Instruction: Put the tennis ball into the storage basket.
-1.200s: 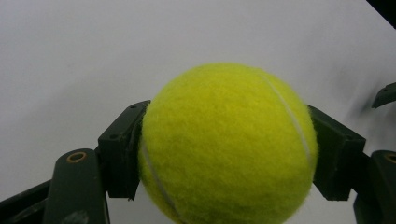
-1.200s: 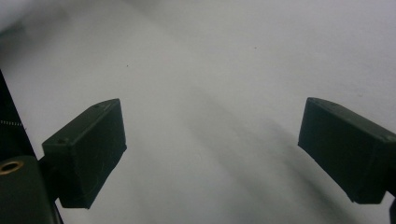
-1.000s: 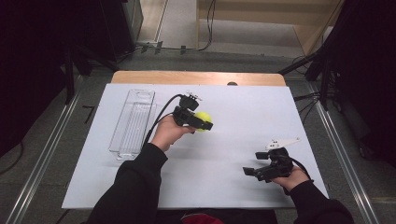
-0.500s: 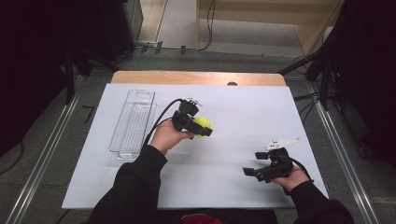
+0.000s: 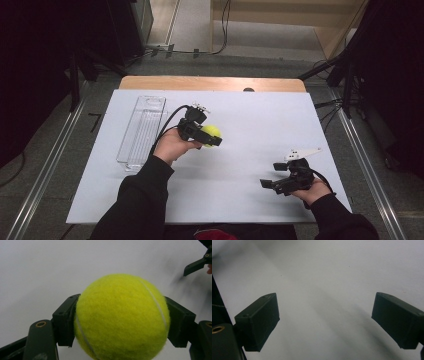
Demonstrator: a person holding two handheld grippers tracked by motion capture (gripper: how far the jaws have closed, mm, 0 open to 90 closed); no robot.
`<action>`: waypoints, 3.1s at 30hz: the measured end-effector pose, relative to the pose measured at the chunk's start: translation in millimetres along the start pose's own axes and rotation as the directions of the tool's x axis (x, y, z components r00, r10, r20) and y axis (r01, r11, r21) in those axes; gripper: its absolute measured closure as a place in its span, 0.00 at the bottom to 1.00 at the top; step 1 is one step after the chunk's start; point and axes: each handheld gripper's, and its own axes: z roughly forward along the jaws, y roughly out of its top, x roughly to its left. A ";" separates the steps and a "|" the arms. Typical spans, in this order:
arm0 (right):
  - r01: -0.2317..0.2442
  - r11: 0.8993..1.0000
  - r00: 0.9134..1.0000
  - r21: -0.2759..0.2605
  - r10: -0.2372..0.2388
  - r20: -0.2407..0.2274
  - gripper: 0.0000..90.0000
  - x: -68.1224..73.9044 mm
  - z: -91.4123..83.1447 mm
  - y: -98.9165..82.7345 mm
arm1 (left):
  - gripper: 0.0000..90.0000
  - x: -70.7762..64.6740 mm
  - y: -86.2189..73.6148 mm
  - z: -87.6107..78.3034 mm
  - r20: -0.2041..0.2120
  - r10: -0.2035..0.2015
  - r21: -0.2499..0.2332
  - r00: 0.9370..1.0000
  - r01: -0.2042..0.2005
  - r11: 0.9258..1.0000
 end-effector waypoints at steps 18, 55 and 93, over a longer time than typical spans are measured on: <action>0.003 1.000 1.000 -0.002 -0.003 0.001 0.06 0.2 -0.2 0.1 | 0.29 6.9 -1.4 -19.5 0.007 -0.007 0.000 1.000 0.007 1.000; 0.002 1.000 1.000 -0.003 -0.002 -0.002 0.06 0.6 -0.6 0.4 | 0.29 26.8 -6.2 -60.4 -0.012 -0.054 -0.033 0.998 0.053 0.998; 0.004 1.000 1.000 -0.004 -0.004 -0.002 0.06 0.1 -0.3 0.6 | 0.29 62.1 -24.5 -93.6 -0.132 -0.153 -0.087 0.979 0.142 0.986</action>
